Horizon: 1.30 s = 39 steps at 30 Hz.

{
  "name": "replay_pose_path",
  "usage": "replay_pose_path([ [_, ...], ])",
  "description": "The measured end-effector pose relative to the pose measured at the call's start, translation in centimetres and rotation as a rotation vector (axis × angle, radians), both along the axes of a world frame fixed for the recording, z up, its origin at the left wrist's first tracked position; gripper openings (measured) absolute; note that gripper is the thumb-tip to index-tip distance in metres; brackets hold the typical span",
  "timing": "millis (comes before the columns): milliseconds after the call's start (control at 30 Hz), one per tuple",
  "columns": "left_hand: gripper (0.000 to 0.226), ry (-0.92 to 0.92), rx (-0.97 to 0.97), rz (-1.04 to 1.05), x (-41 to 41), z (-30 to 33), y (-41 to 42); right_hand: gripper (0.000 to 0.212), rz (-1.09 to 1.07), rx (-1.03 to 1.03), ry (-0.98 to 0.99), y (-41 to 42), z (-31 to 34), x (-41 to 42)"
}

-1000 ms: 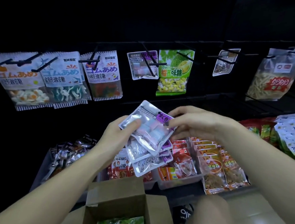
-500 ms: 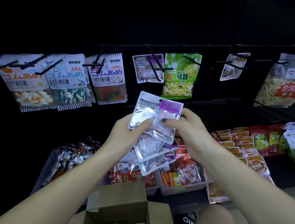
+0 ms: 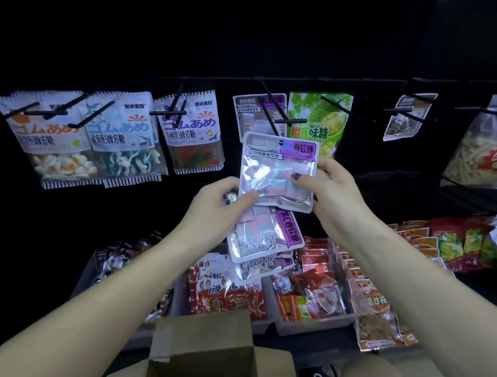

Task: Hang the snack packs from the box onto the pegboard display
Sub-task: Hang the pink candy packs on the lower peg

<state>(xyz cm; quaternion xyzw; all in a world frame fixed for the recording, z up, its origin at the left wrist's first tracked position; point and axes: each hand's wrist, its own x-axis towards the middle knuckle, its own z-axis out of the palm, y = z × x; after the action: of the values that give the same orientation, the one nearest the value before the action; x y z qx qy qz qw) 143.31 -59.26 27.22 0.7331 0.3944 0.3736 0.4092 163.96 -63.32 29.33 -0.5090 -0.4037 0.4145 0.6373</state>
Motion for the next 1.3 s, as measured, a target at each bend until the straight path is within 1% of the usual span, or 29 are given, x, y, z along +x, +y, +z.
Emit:
replay_pose_path([
  [133, 0.034, 0.02, 0.001, 0.004, 0.3, 0.0, 0.4, 0.03, -0.03, 0.023, 0.0, 0.5, -0.5, 0.3],
  [267, 0.04, 0.028, -0.011, 0.008, 0.8, -0.1, 0.7, 0.037, -0.046, 0.008, 0.003, 1.4, -0.7, 0.6],
  [400, 0.03, 0.029, -0.021, 0.013, 1.2, 0.0, 1.3, 0.035, -0.067, -0.006, -0.009, 2.4, -1.0, 1.0],
  [500, 0.037, 0.035, -0.033, 0.031, 1.5, -0.3, 2.3, 0.042, -0.081, -0.018, -0.02, 3.7, -1.1, 1.2],
  [600, 0.031, 0.028, -0.105, 0.088, 1.6, -0.8, 3.7, 0.03, -0.109, -0.02, -0.07, 5.7, -1.2, 1.3],
  [733, 0.016, 0.007, -0.174, 0.115, 1.8, -1.6, 5.7, 0.031, -0.114, -0.023, -0.146, 9.3, -1.4, 1.4],
  [800, 0.012, -0.005, -0.193, 0.109, 1.9, -1.9, 6.4, 0.02, -0.129, -0.026, -0.189, 11.3, -1.4, 1.6],
  [867, 0.01, -0.006, -0.206, 0.11, 2.0, -2.2, 7.3, 0.013, -0.16, -0.03, -0.225, 13.4, -1.2, 1.7],
  [1000, 0.011, -0.004, -0.21, 0.112, 1.9, -2.5, 8.9, 0.014, -0.244, -0.036, -0.261, 17.6, -0.9, 2.1],
  [1100, 0.01, -0.027, -0.201, 0.112, 1.6, -2.5, 9.4, 0.029, -0.315, -0.059, -0.286, 19.7, -1.1, 2.4],
  [1200, 0.011, -0.085, -0.22, 0.101, 1.4, -2.0, 9.3, 0.035, -0.341, -0.135, -0.287, 20.5, -1.0, 2.3],
  [1233, 0.011, -0.104, -0.227, 0.099, 1.2, -1.8, 9.2, 0.041, -0.333, -0.152, -0.275, 20.3, -0.9, 2.2],
  [1300, 0.009, -0.122, -0.231, 0.101, 0.9, -1.2, 8.8, 0.065, -0.302, -0.203, -0.248, 19.8, -1.2, 2.2],
])
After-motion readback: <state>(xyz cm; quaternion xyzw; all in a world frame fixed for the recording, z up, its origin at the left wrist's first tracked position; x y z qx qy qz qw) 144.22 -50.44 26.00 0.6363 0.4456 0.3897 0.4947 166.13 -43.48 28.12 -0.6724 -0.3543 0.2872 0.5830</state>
